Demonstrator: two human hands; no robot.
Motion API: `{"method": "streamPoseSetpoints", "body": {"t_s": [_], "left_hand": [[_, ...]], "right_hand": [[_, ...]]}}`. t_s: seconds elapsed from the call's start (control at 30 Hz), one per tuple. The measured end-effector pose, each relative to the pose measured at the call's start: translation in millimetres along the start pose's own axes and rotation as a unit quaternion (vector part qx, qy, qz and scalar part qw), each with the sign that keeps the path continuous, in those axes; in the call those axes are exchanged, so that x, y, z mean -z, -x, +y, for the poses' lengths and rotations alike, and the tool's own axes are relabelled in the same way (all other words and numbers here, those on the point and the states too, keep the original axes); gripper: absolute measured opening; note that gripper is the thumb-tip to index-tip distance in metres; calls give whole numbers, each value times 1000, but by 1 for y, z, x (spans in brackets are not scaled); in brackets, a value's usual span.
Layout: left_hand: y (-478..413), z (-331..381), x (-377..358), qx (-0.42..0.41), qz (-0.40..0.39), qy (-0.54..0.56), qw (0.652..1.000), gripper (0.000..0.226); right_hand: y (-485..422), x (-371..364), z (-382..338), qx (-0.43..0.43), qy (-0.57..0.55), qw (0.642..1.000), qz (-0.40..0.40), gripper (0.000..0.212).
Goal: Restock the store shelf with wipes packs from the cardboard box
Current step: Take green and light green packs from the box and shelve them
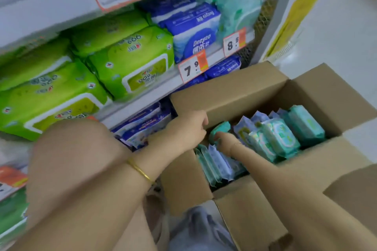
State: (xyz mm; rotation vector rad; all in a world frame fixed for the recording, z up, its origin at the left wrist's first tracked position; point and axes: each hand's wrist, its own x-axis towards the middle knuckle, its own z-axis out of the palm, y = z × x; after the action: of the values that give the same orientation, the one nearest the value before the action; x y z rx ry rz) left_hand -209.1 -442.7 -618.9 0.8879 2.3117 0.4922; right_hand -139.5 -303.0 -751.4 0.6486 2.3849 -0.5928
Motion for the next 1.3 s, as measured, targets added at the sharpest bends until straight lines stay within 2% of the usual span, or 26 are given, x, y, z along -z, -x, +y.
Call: {"method": "streamPoseSetpoints", "body": {"t_s": [0.1, 0.2, 0.33, 0.4, 0.5, 0.53, 0.67, 0.77, 0.9, 1.0, 1.07, 1.13, 1.23, 1.3], "left_hand": [[-9, -1, -6, 0, -2, -33, 999, 22], [-14, -6, -8, 21, -4, -38, 999, 21], [-11, -12, -8, 43, -23, -50, 998, 22], [-10, -13, -7, 45, -28, -52, 997, 24], [-10, -14, -6, 51, -26, -48, 997, 24], [-10, -14, -6, 53, -26, -47, 997, 24], [-9, -17, -4, 51, -26, -42, 997, 25], [-6, -18, -3, 60, -21, -23, 998, 25], [0, -17, -1, 61, -12, 12, 998, 24], [9, -17, -2, 64, -10, 64, 996, 28], [17, -15, -3, 64, -10, 100, 993, 42], [27, -10, -4, 42, -14, 155, 987, 70], [40, 5, -2, -9, -12, 274, 962, 109], [47, 14, 2, -17, 39, 349, 936, 119]], "right_hand": [[-33, -32, 6, 49, 5, 998, -27, 39], [-59, -55, 2, 86, 40, 992, -88, 65], [-67, -70, 0, 69, 175, 973, -135, 82], [-66, -75, -1, 50, 186, 974, -119, 69], [-63, -80, -2, 5, 127, 991, -38, 26], [-61, -79, -2, 5, 112, 994, -9, 18], [-51, -61, 1, 32, 89, 995, 17, 18], [-40, -42, 9, 51, 35, 997, 34, 28], [-11, 7, 19, 93, -106, 984, 108, 21], [23, 54, 15, 126, -237, 951, 150, 15], [48, 82, 6, 137, -292, 933, 162, 14], [73, 104, -11, 161, -296, 923, 186, 13], [113, 131, -51, 229, -227, 908, 267, 14], [139, 141, -81, 276, -157, 899, 301, 16]]}}
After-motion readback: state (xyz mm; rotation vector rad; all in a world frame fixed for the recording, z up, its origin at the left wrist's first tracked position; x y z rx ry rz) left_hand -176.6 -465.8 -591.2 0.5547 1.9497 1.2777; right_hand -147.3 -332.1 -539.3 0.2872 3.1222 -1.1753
